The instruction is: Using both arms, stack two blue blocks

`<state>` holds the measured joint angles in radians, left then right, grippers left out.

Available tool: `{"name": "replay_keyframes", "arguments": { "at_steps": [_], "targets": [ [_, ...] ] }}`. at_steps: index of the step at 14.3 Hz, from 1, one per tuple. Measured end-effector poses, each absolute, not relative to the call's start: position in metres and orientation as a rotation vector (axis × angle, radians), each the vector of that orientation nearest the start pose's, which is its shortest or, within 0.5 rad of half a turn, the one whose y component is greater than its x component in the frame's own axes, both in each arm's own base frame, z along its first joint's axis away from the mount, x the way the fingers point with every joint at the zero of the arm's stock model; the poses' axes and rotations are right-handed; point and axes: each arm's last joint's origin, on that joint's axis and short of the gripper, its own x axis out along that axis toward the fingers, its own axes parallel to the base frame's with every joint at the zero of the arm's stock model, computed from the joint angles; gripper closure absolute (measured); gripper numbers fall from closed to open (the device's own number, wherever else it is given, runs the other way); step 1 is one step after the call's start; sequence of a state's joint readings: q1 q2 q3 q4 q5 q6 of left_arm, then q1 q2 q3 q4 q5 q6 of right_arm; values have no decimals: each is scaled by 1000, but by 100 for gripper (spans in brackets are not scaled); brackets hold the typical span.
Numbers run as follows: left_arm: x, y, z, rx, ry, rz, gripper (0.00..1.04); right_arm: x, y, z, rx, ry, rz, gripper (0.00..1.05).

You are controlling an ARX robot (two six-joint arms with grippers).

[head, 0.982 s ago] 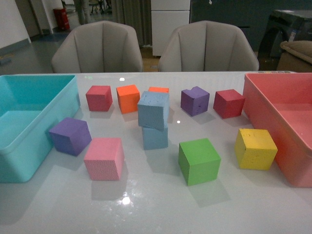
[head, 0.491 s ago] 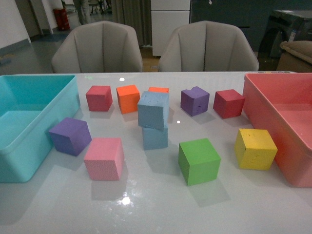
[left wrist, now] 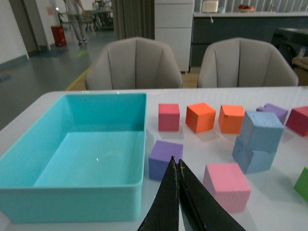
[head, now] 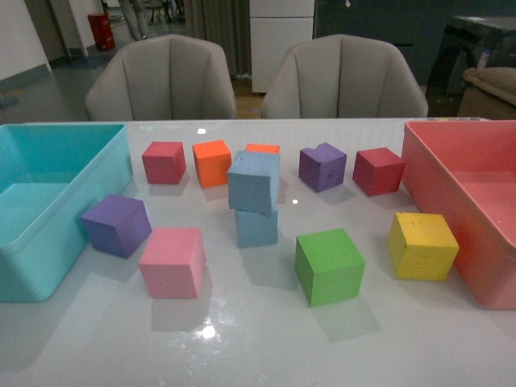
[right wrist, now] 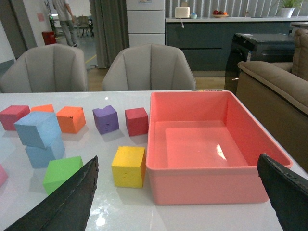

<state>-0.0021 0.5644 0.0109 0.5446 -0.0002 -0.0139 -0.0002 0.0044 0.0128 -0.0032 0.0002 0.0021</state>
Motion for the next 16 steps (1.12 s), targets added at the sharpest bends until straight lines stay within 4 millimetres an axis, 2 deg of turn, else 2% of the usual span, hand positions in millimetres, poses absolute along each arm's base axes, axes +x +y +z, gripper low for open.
{"name": "replay_keyframes", "arguments": {
  "at_steps": [11, 14, 15, 16],
  "targets": [
    [111, 0, 170, -14, -15, -2, 103, 97, 0, 167, 2, -5, 0, 6],
    [108, 0, 170, -14, -12, -2, 103, 97, 0, 167, 2, -5, 0, 6],
    [100, 0, 163, -14, 45, -4, 103, 97, 0, 167, 2, -5, 0, 6],
    [98, 0, 168, -14, -19, -3, 103, 97, 0, 167, 2, -5, 0, 6]
  ]
}}
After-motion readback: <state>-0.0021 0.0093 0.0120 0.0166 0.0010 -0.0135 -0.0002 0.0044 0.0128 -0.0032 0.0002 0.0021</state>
